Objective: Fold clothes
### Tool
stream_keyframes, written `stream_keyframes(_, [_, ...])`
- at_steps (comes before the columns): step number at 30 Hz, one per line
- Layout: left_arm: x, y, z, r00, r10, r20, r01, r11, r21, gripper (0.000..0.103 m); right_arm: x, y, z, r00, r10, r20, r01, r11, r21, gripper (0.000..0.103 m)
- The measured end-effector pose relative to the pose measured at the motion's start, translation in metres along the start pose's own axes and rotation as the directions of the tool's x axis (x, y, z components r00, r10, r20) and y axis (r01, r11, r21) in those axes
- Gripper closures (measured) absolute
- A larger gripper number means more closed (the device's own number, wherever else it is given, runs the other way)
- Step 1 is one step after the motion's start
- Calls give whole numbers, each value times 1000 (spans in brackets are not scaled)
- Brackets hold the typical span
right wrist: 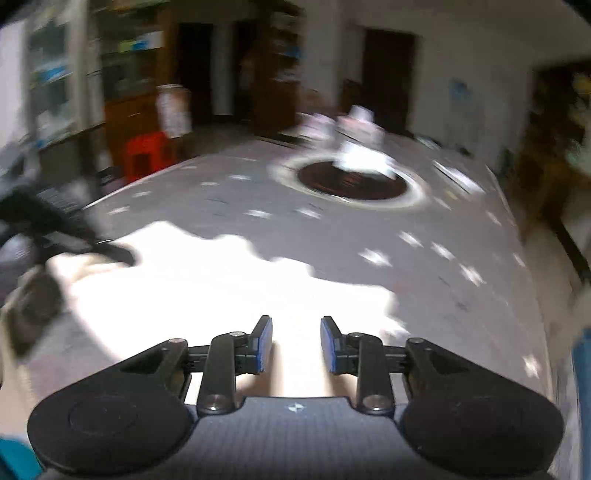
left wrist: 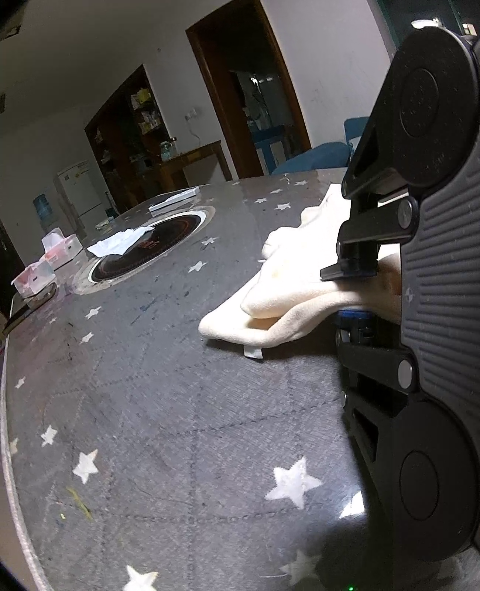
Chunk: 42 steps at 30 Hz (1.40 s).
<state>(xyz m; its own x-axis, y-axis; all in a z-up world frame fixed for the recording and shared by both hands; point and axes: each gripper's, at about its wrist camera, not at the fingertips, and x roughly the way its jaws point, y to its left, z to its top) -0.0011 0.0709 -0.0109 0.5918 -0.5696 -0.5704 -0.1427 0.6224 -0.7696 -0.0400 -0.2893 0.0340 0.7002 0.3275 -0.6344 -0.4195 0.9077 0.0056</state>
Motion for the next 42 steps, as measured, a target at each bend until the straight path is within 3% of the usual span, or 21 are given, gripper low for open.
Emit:
stream_keyframes(5, [0, -4, 0, 1000, 23, 5, -23, 999, 39, 86, 18, -32, -4, 1000, 16, -21, -13, 990, 142, 58])
stream_keyframes(11, [1, -9, 1, 999, 47, 11, -48, 996, 80, 86, 33, -43, -6, 997, 77, -12, -72, 972, 221, 56])
stream_keyframes(14, [1, -15, 0, 998, 60, 16, -61, 992, 115, 87, 40, -47, -7, 994, 105, -5, -100, 961, 256, 86])
stream_keyframes(20, [1, -40, 6, 998, 56, 25, -60, 979, 196, 89, 21, -40, -2, 995, 89, 47, -98, 964, 247, 91])
stream_keyframes(23, [6, -61, 10, 999, 39, 23, -44, 967, 251, 89, 3, -44, 6, 995, 64, 81, -81, 969, 232, 91])
stream_keyframes(31, [55, -126, 11, 1000, -10, -26, 19, 933, 359, 90, -36, -75, 28, 989, -81, 124, 59, 983, 174, 91])
stream_keyframes(37, [96, -168, 9, 998, -28, -56, 49, 909, 415, 90, -48, -112, 35, 976, -189, 112, 169, 971, 167, 91])
stream_keyframes(42, [127, -193, 5, 997, -23, -73, 54, 891, 451, 90, -35, -141, 31, 972, -224, 73, 207, 959, 195, 91])
